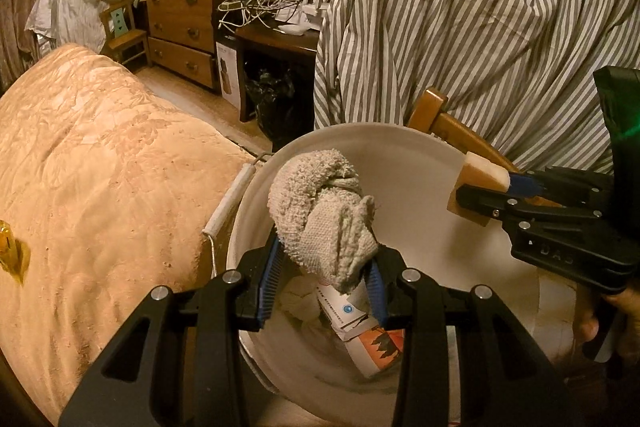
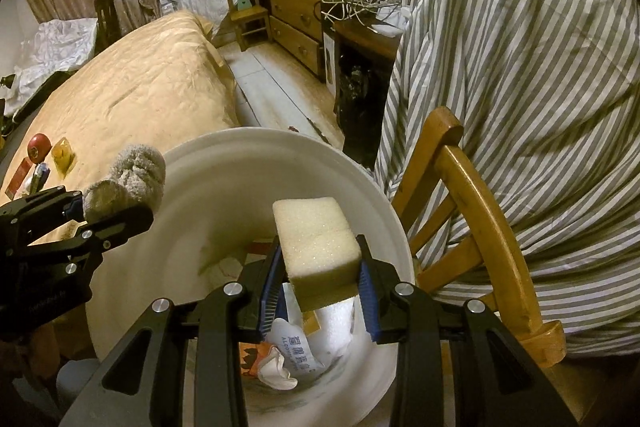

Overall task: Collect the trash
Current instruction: 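Open both grippers over the bucket, dropping the sock and sponge inside, then move both grippers back over the bed toward the remaining trash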

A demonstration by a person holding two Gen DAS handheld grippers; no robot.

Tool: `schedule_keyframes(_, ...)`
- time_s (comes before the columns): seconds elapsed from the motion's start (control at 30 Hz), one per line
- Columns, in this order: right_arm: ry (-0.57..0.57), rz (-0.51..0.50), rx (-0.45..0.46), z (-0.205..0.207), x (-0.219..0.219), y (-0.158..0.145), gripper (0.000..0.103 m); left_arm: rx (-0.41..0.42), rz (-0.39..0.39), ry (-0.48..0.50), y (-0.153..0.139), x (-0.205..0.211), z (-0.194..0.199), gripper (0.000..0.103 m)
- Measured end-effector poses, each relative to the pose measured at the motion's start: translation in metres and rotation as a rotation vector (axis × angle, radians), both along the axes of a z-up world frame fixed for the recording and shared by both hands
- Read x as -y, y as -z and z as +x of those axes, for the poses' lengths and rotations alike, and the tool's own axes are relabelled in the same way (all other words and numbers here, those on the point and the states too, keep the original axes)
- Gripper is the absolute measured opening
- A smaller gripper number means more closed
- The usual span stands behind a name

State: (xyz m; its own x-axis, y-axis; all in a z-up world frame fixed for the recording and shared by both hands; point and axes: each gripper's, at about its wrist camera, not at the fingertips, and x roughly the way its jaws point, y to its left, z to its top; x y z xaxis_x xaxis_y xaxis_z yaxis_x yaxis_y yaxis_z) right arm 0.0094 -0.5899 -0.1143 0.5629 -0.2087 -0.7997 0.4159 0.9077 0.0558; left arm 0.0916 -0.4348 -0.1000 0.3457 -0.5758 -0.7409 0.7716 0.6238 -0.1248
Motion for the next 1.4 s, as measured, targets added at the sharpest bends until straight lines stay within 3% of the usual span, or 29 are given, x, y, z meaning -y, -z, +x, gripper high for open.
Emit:
schedule_keyframes(0.17, -0.004, -0.002, 0.007, 0.002, -0.001, -0.001, 0.035, 0.006, -0.001, 0.002, -0.002, 0.000, -0.002, 0.039)
schedule_keyframes(0.23, -0.003, -0.001, 0.014, 0.001, -0.003, -0.002, 0.044, 0.012, 0.000, 0.001, -0.003, -0.001, -0.003, 0.046)
schedule_keyframes(0.3, 0.013, 0.000, 0.036, -0.002, -0.002, -0.004, 0.060, 0.031, -0.004, -0.015, -0.005, -0.004, -0.003, 0.067)
schedule_keyframes(0.9, 0.038, 0.006, 0.101, -0.017, -0.009, -0.016, 0.063, 0.039, -0.006, -0.031, -0.007, -0.020, -0.004, 0.067)
schedule_keyframes(1.1, 0.009, -0.008, 0.185, -0.022, -0.035, -0.037, 0.077, 0.048, -0.016, -0.063, -0.012, -0.044, -0.001, 0.067)
schedule_keyframes(1.4, -0.097, -0.018, 0.272, -0.019, -0.098, -0.064, 0.085, 0.047, -0.018, -0.127, -0.010, -0.099, 0.009, 0.067)
